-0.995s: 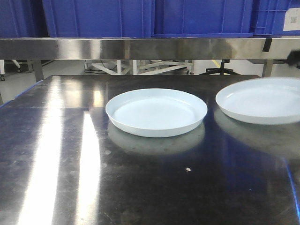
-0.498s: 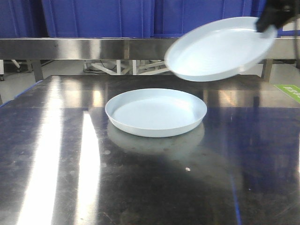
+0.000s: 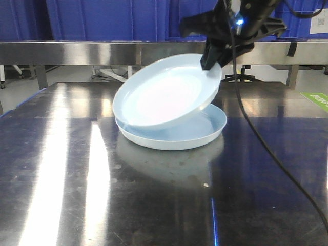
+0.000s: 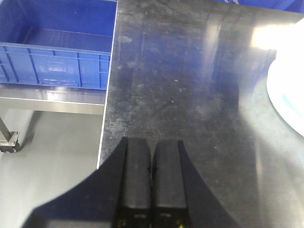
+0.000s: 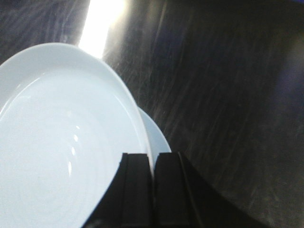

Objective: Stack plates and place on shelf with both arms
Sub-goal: 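Carry the plate over the centered plate and lower it on top, then grip the rims of the stacked plates with the right gripper and lift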

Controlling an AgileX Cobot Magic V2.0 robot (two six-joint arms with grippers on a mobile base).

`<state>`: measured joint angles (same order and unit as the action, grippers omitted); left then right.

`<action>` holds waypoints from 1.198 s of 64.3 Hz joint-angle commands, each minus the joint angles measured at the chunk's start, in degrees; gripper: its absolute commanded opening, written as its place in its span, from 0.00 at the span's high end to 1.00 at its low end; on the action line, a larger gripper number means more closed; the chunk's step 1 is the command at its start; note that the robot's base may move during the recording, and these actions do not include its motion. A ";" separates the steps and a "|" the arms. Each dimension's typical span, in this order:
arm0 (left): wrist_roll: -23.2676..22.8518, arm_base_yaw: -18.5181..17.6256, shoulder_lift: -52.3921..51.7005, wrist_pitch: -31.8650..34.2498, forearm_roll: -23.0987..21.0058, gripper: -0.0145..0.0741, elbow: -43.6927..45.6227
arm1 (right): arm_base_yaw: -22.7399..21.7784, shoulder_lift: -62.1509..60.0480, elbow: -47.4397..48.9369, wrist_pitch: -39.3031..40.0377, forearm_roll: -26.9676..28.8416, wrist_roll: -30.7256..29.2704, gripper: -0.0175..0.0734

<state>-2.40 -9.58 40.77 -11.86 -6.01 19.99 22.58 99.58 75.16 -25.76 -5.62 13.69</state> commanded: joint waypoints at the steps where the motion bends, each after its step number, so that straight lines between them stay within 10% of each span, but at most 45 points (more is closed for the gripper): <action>1: -0.38 -0.37 -0.32 4.30 -0.46 0.74 1.59 | 0.05 -1.56 2.45 4.18 -0.52 -0.15 0.75; 19: -0.38 -0.37 -0.32 4.30 -0.46 0.74 1.59 | 0.05 0.01 2.45 3.16 -0.57 -0.15 0.71; 35: -0.38 -0.37 -0.32 4.30 -0.46 0.74 1.59 | 0.05 0.01 2.45 1.84 -0.57 -0.15 0.22; 77: -0.38 -0.37 -0.32 4.30 -0.46 0.74 1.59 | 0.05 5.56 2.45 -1.80 -0.57 -0.15 0.32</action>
<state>-2.40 -9.58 40.77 -11.86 -6.01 19.99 22.68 107.99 75.64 -29.79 -5.62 13.69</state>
